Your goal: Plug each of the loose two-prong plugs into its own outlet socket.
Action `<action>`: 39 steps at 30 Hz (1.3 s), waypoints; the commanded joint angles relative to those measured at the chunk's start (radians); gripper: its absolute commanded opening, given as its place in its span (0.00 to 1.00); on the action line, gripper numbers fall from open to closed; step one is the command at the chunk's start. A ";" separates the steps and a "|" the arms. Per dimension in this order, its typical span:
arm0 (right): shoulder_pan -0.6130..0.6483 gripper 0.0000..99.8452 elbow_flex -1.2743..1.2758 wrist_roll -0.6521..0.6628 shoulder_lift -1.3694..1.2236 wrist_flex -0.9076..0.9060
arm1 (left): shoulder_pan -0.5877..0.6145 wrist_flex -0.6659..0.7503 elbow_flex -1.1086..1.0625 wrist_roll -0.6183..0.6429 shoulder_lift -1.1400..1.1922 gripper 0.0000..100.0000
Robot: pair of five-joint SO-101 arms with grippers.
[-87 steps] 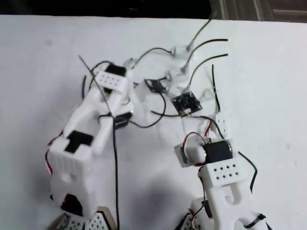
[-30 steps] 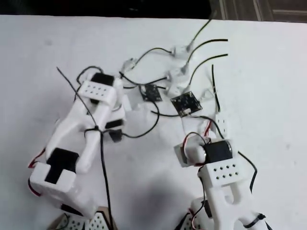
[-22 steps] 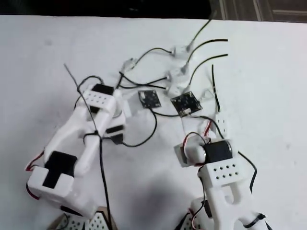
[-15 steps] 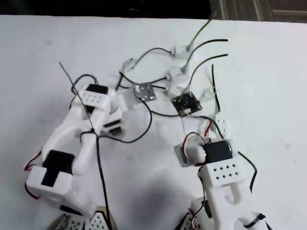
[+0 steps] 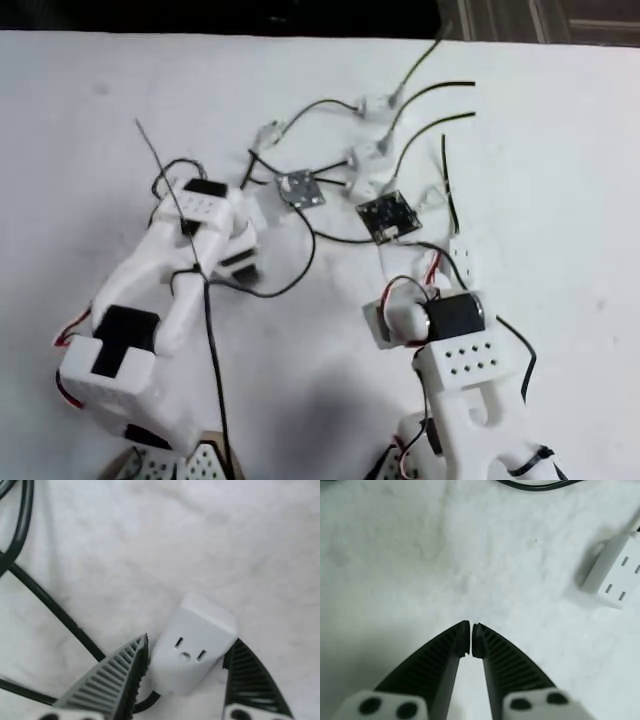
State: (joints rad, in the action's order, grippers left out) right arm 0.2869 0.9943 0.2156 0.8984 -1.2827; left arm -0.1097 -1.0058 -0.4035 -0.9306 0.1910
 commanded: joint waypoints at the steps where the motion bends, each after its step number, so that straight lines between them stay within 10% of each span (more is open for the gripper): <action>1: -0.007 0.02 -0.006 0.011 0.012 0.013 | -0.010 0.008 0.023 0.014 0.004 0.22; 23: -0.007 0.02 -0.006 0.011 0.012 0.013 | -0.136 -0.311 0.035 0.106 -0.509 0.02; 39: -0.013 0.02 -0.006 0.011 0.019 0.010 | -0.134 0.245 -0.640 0.124 -0.977 0.02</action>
State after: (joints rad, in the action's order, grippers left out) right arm 0.2869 0.9943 0.2156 0.8984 -1.2827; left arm -0.2417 -0.8707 -0.9314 -0.8201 -0.6391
